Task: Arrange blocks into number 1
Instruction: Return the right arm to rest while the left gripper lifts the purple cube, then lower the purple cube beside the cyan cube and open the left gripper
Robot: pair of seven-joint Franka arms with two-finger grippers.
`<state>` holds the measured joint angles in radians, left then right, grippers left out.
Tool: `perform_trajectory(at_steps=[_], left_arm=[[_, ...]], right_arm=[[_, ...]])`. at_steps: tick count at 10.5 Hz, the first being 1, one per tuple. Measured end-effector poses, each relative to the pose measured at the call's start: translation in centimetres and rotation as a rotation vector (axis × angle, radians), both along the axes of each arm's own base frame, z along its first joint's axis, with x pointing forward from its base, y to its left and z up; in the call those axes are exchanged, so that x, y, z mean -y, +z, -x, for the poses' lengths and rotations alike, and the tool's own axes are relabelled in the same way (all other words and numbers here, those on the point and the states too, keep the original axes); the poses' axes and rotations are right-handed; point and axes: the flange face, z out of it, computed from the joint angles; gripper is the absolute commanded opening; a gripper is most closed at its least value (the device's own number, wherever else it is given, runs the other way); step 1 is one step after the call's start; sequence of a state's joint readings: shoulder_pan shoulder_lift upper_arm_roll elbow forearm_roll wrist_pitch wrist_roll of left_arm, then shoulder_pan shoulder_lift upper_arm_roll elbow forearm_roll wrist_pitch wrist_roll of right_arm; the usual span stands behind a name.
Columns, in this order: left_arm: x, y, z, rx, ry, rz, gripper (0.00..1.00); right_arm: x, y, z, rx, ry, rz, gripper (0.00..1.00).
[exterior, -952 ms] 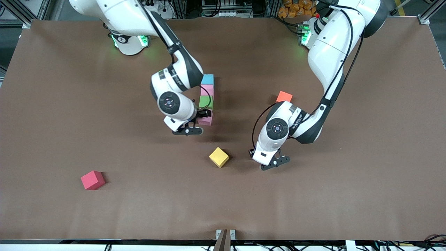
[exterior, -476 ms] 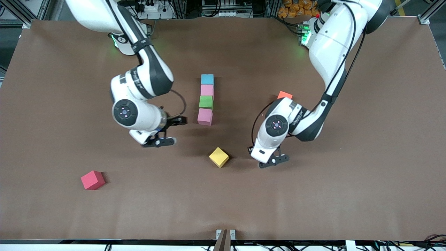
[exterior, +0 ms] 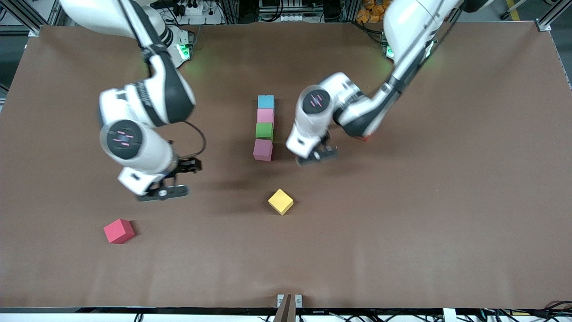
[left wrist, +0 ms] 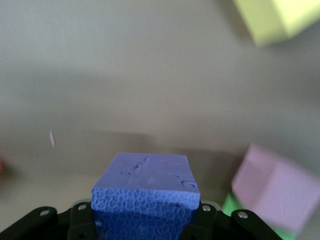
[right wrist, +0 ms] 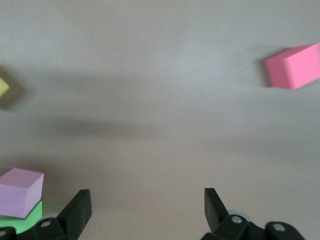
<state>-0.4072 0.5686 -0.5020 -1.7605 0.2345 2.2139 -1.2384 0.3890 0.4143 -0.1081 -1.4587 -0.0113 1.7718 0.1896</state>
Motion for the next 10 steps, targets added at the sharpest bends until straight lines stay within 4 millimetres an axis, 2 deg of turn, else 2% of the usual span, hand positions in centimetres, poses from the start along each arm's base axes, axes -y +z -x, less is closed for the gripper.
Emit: perform_trajectory(at_steps=[1,3,4,5,6,7,8,10], left_arm=[[2.5,-0.4,4.7,0.003,0.001,-0.028,0.0],[7.5,-0.9,14.1,0.006,-0.017,-0.055,0.0],[9.6,-1.0,19.0,0.005,-0.046,-0.062,0.0],[11.2,-1.2,23.9,0.007,-0.082,-0.066,0.0],[12.3,-1.4,27.8,0.009,-0.114,-0.06,0.0],[12.8,-1.7,30.1,0.009,-0.14,-0.053,0.0],[13.1,-2.3,31.4,0.006,-0.161,-0.046,0.0],[13.1,-4.3,31.5,0.022,-0.194,-0.034,0.0]], right_arm=[[3.3,3.2,-0.5,0.048,-0.047,-0.016,1.0],[9.7,9.1,-0.2,0.134,-0.135,-0.043,1.0],[11.9,11.3,0.2,0.165,-0.168,-0.051,1.0],[14.0,12.7,0.6,0.185,-0.198,-0.055,1.0],[15.8,13.5,1.1,0.193,-0.227,-0.056,1.0],[17.7,13.8,1.6,0.193,-0.255,-0.056,1.0],[19.5,13.9,2.3,0.187,-0.285,-0.057,1.0],[22.0,14.0,3.5,0.178,-0.325,-0.063,1.0]])
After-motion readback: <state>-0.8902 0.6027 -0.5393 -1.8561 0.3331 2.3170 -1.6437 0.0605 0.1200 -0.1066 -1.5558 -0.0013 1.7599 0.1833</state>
